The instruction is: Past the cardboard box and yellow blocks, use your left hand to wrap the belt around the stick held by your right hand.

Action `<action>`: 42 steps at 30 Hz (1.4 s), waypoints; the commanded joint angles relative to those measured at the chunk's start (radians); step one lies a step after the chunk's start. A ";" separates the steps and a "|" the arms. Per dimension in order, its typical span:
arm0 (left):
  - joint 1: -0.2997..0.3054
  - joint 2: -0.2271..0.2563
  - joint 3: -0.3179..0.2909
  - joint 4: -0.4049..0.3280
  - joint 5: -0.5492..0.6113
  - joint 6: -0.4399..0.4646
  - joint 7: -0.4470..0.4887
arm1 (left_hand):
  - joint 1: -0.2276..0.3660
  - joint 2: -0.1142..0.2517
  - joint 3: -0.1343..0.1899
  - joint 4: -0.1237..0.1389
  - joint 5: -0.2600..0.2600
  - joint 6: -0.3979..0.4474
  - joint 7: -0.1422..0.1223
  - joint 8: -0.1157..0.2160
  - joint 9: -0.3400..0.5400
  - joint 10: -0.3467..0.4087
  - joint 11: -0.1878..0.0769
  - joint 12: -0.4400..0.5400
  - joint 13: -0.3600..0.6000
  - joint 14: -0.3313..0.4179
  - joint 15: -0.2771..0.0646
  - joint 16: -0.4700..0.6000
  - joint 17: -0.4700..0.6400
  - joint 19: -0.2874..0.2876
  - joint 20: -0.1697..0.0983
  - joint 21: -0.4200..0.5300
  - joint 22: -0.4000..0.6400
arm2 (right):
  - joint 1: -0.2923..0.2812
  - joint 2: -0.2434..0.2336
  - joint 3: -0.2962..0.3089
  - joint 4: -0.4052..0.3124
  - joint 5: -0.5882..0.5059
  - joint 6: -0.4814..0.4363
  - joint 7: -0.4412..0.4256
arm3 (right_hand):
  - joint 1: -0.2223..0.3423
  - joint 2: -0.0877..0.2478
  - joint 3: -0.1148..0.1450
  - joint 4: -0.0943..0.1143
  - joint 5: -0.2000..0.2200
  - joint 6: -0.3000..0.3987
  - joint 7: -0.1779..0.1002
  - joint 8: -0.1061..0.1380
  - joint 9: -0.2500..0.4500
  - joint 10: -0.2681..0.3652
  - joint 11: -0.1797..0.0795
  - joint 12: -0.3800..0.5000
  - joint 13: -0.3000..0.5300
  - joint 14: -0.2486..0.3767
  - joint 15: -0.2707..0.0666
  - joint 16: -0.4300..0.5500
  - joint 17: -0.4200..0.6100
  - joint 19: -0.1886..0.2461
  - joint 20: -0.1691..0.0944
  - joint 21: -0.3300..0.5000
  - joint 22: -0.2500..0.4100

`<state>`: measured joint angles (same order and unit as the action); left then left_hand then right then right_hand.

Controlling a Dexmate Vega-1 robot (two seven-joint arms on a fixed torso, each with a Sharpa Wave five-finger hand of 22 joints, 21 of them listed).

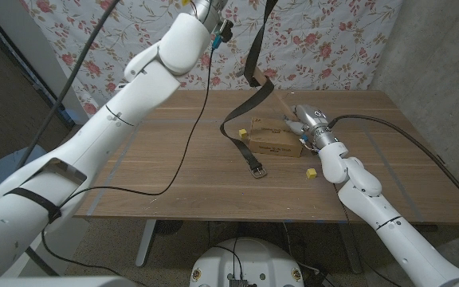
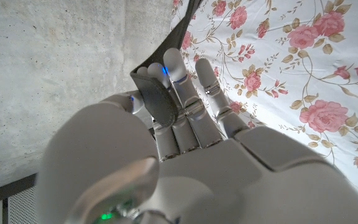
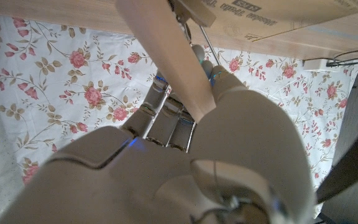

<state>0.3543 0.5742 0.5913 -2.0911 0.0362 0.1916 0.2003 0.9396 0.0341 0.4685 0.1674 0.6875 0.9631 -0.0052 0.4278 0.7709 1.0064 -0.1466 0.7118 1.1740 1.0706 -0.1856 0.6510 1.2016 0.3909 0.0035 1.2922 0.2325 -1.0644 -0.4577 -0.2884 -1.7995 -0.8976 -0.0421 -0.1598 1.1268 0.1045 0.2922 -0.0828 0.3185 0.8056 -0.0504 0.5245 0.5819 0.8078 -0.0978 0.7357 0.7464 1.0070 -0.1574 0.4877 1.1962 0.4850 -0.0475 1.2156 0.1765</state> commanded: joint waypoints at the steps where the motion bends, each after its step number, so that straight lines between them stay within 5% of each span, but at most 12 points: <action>1: -0.046 -0.046 0.032 0.029 0.037 0.016 0.031 | 0.014 0.001 0.008 0.000 0.007 0.024 0.018 -0.005 0.005 0.021 -0.029 0.001 0.003 0.004 0.001 0.004 0.001 0.009 0.001 0.008 0.003 | 0.034 -0.011 -0.083 -0.009 -0.263 0.007 0.001 | 0.050 0.043 -0.003 0.001 0.007 0.029 -0.027 0.004 0.001 0.005 -0.007 -0.002 0.000 -0.009 -0.061 -0.002 -0.003 -0.005 -0.148 -0.001 0.004; 12: -0.091 -0.064 0.077 0.056 0.142 0.079 0.061 | 0.014 0.003 0.009 -0.001 0.005 0.031 0.017 -0.008 0.001 0.021 -0.028 0.001 0.005 0.005 0.000 0.006 0.003 0.009 0.003 0.009 0.002 | 0.046 -0.002 -0.100 -0.022 -0.342 0.116 -0.046 | 0.052 0.043 -0.007 0.001 0.010 0.030 -0.034 0.006 -0.001 0.007 -0.009 -0.005 0.000 -0.008 -0.061 -0.008 -0.004 -0.009 -0.148 0.000 0.005; 18: -0.094 -0.051 0.104 0.089 0.220 0.134 0.071 | 0.017 0.007 0.009 -0.004 0.002 0.036 0.019 -0.015 -0.012 0.023 -0.026 -0.002 0.001 0.007 0.002 0.005 0.000 0.010 0.003 0.012 -0.001 | 0.018 0.001 -0.051 -0.035 -0.223 0.234 -0.131 | 0.052 0.044 -0.008 0.002 0.011 0.028 -0.036 0.005 -0.002 0.004 -0.009 -0.007 0.002 -0.007 -0.061 -0.010 -0.005 -0.011 -0.149 0.000 0.005; 27: -0.072 -0.054 0.083 0.156 0.245 0.192 0.115 | 0.024 0.007 0.007 -0.009 -0.006 0.039 0.024 -0.019 -0.017 0.026 -0.022 -0.004 -0.002 0.015 0.003 0.008 -0.001 0.010 0.006 0.019 -0.003 | 0.017 0.023 0.034 -0.020 0.055 0.368 -0.102 | 0.052 0.044 -0.011 0.003 0.013 0.030 -0.032 0.009 -0.001 0.011 -0.009 -0.007 0.000 -0.006 -0.061 -0.014 -0.005 -0.014 -0.150 0.001 0.005; 38: -0.062 -0.047 0.084 0.223 0.275 0.242 0.149 | 0.029 0.007 0.008 -0.009 -0.013 0.038 0.023 -0.021 -0.014 0.025 -0.023 -0.002 0.005 0.017 0.004 0.007 -0.003 0.014 0.007 0.023 -0.009 | 0.031 0.022 0.074 -0.024 0.156 0.385 -0.052 | 0.056 0.045 -0.014 0.001 0.016 0.035 -0.022 0.014 0.001 0.030 0.005 -0.010 -0.011 0.005 -0.062 -0.015 -0.005 -0.007 -0.148 0.010 0.008; 42: -0.064 -0.039 0.092 0.237 0.301 0.272 0.157 | 0.030 0.006 0.009 -0.008 -0.015 0.041 0.025 -0.025 -0.019 0.028 -0.022 -0.005 0.000 0.023 -0.001 0.008 -0.006 0.014 0.008 0.025 -0.006 | 0.036 0.020 0.084 -0.023 0.189 0.389 -0.038 | 0.059 0.043 -0.015 -0.001 0.017 0.036 -0.022 0.014 0.000 0.035 -0.012 -0.005 -0.003 0.007 -0.062 -0.017 -0.005 -0.005 -0.148 0.013 0.008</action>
<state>0.2851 0.5234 0.6757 -1.9102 0.2871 0.3984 0.3260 0.9563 0.0427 0.4713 0.1640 0.6785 0.9685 -0.0103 0.4048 0.7511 1.0088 -0.1447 0.7067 1.1711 1.0850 -0.1825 0.6546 1.1947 0.3981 0.0107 1.3131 0.2243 -1.0410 -0.4380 -0.2454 -1.8247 -0.8333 0.3053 -0.2345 1.1340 0.0973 0.2785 -0.0802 0.3300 0.8221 -0.0625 0.5296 0.5805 0.8333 -0.1022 0.7308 0.7352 1.0035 -0.1539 0.4761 1.1891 0.4748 -0.0516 1.2223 0.1794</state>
